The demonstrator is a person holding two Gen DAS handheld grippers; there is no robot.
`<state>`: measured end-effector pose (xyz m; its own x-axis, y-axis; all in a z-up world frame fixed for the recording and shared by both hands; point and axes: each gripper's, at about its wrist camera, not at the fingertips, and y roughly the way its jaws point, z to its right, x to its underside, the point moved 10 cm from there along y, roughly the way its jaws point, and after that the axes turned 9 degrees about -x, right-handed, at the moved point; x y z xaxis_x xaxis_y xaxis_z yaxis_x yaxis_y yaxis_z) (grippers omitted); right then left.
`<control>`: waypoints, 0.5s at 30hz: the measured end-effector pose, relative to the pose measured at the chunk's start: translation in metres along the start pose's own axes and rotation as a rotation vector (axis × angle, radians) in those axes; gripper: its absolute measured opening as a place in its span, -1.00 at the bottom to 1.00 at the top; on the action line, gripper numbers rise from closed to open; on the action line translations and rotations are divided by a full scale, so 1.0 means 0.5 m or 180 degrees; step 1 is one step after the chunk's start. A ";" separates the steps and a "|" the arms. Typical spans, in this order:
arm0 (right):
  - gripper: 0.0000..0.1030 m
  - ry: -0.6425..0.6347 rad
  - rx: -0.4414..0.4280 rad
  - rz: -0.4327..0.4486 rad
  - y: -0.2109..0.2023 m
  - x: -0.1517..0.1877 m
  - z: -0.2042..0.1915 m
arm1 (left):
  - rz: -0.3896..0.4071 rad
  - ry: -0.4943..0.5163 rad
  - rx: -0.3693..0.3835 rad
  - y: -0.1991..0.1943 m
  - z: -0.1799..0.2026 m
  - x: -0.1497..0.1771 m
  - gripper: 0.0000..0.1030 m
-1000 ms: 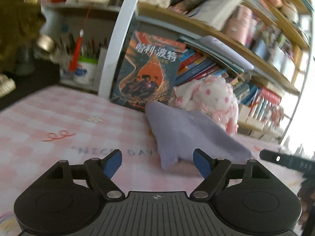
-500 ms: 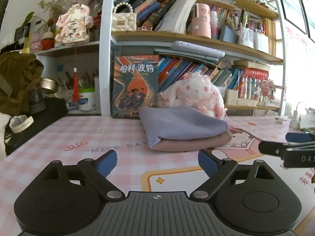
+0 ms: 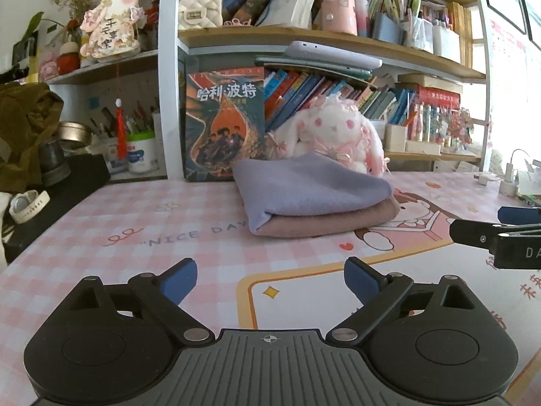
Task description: Fold clothes
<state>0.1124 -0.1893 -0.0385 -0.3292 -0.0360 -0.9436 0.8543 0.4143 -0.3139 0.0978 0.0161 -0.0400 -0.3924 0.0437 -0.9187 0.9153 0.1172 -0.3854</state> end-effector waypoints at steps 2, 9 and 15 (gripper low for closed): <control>1.00 -0.0011 -0.0002 -0.0005 0.001 0.000 -0.001 | 0.0015 0.0002 0.0015 -0.002 0.002 -0.001 0.87; 1.00 -0.0060 -0.0009 -0.0028 0.003 0.001 -0.006 | -0.0005 -0.0057 0.0041 -0.001 -0.003 -0.002 0.93; 1.00 -0.0080 -0.0022 -0.0055 0.006 0.002 -0.008 | -0.0028 -0.0061 0.0063 0.002 -0.002 -0.001 0.94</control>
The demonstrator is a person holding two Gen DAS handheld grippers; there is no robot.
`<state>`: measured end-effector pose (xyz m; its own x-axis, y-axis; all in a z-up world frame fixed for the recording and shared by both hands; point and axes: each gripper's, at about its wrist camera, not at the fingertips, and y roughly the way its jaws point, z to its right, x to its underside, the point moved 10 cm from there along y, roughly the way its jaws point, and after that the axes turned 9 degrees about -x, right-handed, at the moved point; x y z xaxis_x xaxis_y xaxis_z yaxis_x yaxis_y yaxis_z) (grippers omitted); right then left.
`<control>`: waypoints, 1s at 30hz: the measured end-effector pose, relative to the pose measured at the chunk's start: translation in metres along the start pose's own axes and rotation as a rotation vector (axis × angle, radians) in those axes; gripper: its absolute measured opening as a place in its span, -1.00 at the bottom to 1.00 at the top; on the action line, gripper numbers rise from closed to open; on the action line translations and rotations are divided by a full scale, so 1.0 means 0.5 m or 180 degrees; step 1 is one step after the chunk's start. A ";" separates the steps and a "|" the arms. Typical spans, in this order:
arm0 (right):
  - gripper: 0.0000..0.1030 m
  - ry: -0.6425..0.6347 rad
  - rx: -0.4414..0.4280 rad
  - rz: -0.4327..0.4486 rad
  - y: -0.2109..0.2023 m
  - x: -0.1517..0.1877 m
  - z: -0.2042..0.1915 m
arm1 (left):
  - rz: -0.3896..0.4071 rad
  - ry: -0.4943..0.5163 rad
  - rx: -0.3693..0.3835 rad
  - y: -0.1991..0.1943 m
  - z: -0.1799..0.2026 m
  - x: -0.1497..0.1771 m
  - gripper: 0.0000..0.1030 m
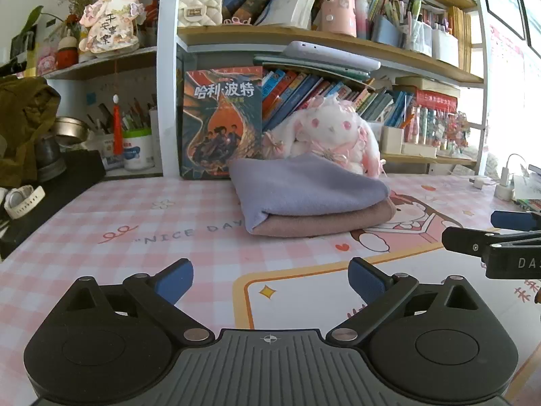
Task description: Fold clothes
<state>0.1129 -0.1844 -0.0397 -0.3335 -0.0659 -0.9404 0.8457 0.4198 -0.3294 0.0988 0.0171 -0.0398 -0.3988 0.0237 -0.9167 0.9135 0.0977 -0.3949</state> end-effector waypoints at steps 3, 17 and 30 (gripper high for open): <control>1.00 0.0006 -0.0005 -0.0008 0.001 0.000 0.001 | -0.0001 0.0003 -0.0002 -0.001 0.000 0.000 0.94; 1.00 0.0040 0.0002 -0.0007 0.001 0.001 0.004 | -0.0037 -0.0028 -0.0007 0.002 -0.004 0.003 0.95; 1.00 0.0062 0.0005 0.0000 0.000 0.002 0.004 | -0.0052 -0.0046 -0.0014 0.004 -0.007 0.001 0.95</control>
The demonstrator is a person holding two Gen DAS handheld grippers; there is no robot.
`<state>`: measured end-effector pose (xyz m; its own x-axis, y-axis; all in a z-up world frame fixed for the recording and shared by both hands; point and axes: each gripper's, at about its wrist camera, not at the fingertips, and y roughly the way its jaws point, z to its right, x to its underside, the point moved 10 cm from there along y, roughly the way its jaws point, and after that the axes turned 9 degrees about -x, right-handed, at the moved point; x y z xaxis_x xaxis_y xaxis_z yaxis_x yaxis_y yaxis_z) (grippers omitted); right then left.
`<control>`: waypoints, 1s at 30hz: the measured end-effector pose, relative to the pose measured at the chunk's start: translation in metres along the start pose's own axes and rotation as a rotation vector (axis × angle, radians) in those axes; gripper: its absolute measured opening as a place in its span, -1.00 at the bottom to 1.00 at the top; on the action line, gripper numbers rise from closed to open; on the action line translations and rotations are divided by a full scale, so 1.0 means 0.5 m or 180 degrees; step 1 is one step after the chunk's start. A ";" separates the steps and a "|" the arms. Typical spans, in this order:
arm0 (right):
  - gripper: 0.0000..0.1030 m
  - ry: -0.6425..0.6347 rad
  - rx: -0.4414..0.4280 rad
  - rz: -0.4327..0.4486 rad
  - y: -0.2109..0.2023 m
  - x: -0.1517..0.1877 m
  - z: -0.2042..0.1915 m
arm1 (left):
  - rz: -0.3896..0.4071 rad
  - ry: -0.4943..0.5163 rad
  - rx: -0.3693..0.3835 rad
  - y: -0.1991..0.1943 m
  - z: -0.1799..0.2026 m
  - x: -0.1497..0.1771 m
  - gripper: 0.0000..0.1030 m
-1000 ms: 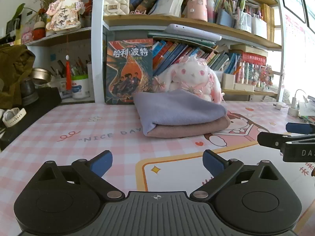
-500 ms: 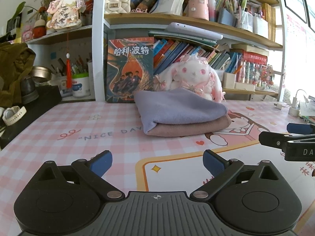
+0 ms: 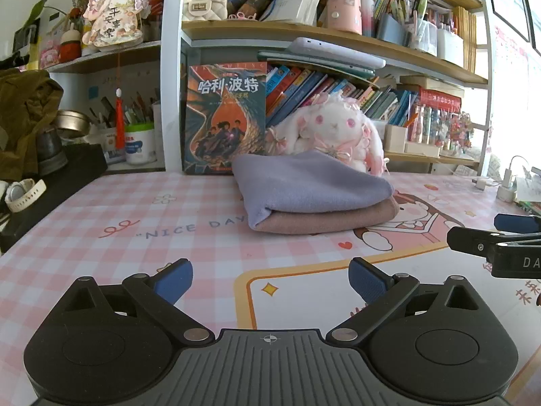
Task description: Fold clothes
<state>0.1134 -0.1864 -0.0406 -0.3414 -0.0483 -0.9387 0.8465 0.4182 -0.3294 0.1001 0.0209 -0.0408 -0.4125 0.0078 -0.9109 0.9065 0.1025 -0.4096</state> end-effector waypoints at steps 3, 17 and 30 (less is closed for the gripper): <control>1.00 -0.0004 -0.0001 -0.0001 0.001 0.000 0.001 | 0.0003 0.0000 0.0007 0.000 0.001 0.001 0.95; 1.00 -0.0005 0.0000 -0.0013 0.002 0.000 0.000 | -0.0009 -0.0008 0.0001 0.001 -0.001 0.001 0.95; 1.00 -0.0005 -0.0001 -0.0014 0.003 0.000 0.002 | -0.0025 -0.0001 -0.0035 0.003 0.000 0.003 0.95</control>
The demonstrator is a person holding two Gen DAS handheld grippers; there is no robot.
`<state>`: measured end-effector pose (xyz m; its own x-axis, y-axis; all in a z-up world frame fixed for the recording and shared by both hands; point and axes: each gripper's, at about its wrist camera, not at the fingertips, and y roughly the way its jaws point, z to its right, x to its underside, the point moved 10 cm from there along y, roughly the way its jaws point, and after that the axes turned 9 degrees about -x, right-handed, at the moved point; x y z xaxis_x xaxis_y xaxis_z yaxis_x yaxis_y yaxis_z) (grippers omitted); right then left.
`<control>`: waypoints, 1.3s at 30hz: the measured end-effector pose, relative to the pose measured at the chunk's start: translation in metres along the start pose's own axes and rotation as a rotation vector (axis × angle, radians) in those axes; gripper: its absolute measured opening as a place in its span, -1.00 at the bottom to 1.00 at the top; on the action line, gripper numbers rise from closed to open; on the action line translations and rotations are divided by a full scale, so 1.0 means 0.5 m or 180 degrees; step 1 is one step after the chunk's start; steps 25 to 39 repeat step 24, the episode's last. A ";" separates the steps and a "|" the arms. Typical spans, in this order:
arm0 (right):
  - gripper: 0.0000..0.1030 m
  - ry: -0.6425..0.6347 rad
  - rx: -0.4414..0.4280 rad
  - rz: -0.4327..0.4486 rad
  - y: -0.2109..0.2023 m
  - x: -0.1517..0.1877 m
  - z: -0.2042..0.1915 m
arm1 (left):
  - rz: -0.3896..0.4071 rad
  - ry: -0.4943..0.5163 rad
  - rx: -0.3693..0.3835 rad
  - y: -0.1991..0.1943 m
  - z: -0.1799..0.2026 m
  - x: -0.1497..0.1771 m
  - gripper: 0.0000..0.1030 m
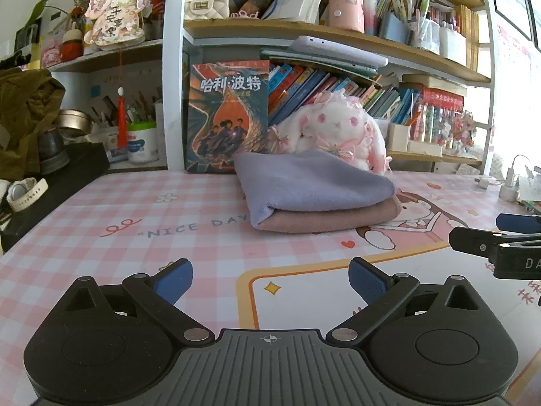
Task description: Fold clothes
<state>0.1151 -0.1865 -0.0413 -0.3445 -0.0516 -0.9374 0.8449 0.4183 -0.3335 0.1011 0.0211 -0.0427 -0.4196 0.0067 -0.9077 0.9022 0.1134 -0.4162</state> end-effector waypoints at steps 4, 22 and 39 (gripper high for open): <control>1.00 0.0000 0.0000 -0.0001 0.000 0.000 0.000 | 0.0006 0.0009 0.0010 -0.001 0.001 0.000 0.95; 1.00 0.0010 0.0005 -0.0006 0.001 0.001 0.002 | 0.0070 0.0053 -0.0051 -0.006 0.003 -0.004 0.95; 1.00 0.0010 0.0006 -0.0007 0.001 0.001 0.002 | 0.0042 0.0035 -0.0034 -0.003 0.001 -0.003 0.95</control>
